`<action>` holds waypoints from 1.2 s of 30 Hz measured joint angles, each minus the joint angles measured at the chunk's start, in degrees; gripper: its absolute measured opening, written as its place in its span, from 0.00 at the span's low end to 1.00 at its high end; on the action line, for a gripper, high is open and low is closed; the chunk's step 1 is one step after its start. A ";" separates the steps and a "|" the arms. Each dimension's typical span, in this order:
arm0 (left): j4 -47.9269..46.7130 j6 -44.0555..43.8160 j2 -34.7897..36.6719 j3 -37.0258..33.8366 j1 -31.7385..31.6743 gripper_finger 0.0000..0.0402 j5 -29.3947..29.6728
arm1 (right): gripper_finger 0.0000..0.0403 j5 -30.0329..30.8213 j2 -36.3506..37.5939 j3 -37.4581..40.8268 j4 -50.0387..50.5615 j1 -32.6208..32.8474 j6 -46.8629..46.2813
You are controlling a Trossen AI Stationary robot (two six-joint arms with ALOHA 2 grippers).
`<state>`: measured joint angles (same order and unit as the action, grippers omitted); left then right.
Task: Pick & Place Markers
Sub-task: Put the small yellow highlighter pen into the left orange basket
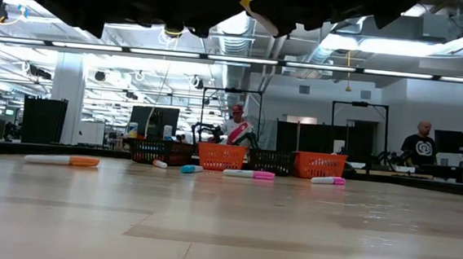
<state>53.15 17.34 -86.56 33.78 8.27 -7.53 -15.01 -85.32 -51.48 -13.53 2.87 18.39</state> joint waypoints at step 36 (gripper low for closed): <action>8.86 1.93 -2.01 0.31 -0.09 0.16 -5.01 | 0.07 -6.49 -0.13 0.06 -6.54 -1.31 -0.42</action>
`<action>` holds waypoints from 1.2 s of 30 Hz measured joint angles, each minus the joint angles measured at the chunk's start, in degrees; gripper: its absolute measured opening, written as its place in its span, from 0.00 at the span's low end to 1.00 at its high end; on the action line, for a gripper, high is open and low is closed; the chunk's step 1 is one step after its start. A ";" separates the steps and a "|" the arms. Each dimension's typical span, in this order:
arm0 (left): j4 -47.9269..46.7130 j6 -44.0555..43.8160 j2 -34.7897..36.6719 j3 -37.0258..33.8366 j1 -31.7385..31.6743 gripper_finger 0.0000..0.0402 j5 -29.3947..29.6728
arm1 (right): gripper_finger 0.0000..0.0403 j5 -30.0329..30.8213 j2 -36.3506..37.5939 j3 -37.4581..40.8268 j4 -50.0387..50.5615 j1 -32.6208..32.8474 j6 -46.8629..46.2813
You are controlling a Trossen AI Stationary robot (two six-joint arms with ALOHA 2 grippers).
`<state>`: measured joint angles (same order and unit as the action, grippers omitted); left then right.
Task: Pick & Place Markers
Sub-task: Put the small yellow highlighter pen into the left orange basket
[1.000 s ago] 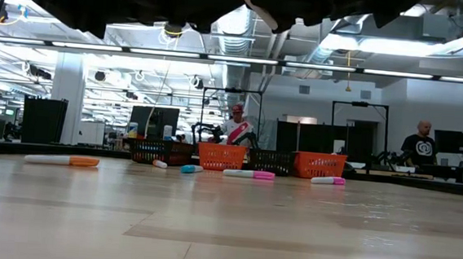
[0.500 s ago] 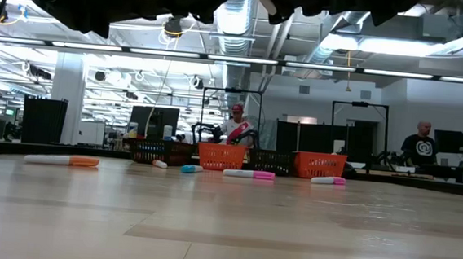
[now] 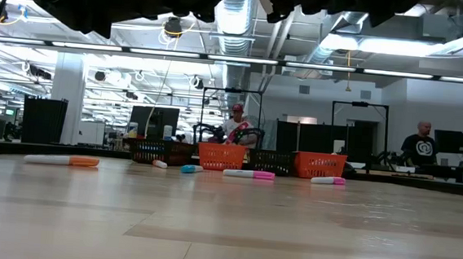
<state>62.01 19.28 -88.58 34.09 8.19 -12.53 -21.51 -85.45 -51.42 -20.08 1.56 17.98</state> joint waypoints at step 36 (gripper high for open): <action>2.26 -1.46 -0.06 0.02 -0.15 0.55 3.56 | 0.08 2.07 -0.15 -0.02 -2.52 -0.70 0.04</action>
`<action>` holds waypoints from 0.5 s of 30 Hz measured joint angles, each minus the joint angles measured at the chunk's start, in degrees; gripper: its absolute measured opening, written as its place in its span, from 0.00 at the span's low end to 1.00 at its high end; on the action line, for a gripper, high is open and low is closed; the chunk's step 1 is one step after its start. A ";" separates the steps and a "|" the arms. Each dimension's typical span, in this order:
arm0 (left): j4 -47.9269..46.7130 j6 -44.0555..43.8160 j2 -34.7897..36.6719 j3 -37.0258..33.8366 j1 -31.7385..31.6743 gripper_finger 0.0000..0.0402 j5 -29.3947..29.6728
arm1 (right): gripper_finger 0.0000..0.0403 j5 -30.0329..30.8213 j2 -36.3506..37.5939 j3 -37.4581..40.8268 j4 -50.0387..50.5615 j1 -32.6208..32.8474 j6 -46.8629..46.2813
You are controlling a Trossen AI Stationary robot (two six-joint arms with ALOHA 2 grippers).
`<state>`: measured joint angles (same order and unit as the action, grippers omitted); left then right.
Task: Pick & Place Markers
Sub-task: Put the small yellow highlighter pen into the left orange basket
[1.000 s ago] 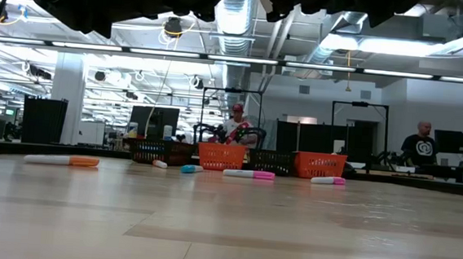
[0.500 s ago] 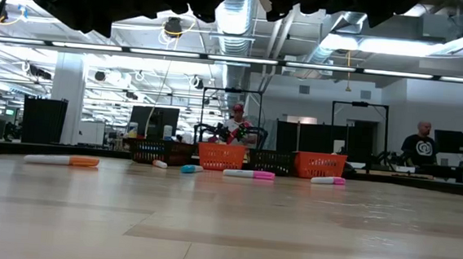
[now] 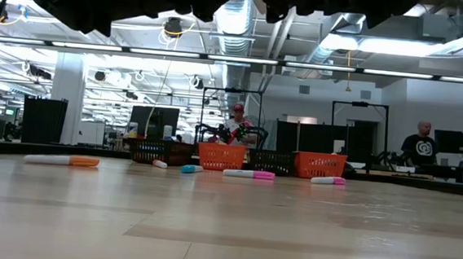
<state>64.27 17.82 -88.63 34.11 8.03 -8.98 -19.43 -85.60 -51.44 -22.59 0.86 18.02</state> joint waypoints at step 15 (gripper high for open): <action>3.74 -0.11 -0.05 0.11 0.04 0.43 1.74 | 0.07 1.76 -0.11 -0.07 1.58 -1.53 -0.02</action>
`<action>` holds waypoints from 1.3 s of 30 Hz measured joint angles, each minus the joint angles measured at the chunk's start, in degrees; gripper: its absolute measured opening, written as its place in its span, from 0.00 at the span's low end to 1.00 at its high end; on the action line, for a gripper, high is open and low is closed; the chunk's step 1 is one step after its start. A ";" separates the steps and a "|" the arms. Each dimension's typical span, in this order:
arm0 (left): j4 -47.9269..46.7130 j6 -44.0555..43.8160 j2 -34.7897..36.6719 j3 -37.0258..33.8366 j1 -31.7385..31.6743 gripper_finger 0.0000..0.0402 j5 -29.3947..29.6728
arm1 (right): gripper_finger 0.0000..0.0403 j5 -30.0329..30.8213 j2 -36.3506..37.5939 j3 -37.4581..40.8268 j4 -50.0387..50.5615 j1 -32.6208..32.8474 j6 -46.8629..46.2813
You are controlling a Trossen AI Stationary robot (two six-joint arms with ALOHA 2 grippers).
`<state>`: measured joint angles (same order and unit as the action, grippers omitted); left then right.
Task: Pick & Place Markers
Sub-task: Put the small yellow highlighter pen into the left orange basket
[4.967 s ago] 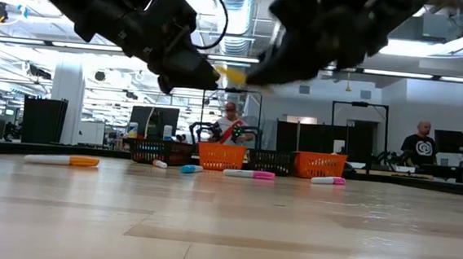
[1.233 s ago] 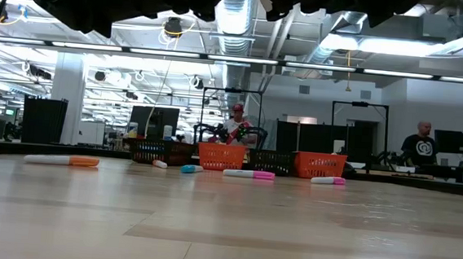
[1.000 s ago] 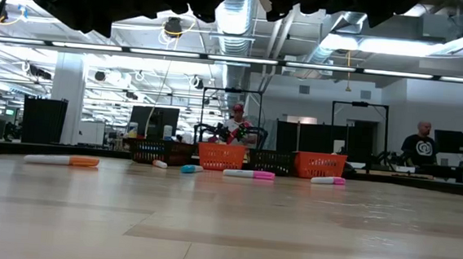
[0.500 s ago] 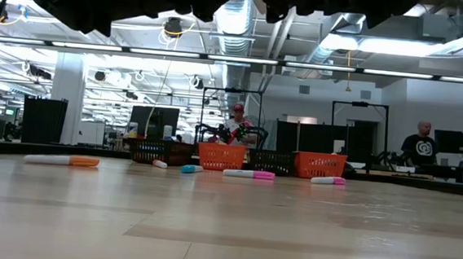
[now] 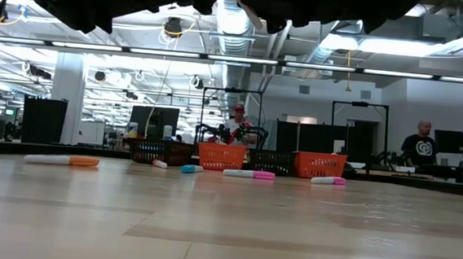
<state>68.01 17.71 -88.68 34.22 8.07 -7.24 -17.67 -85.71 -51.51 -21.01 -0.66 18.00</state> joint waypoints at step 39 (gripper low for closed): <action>-2.91 -6.71 -0.22 -0.12 -3.15 0.18 1.45 | 0.17 1.83 0.11 0.02 0.61 0.27 1.20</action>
<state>65.10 11.00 -88.90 34.10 4.92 -5.79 -15.84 -85.60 -51.48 -20.40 -0.39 19.20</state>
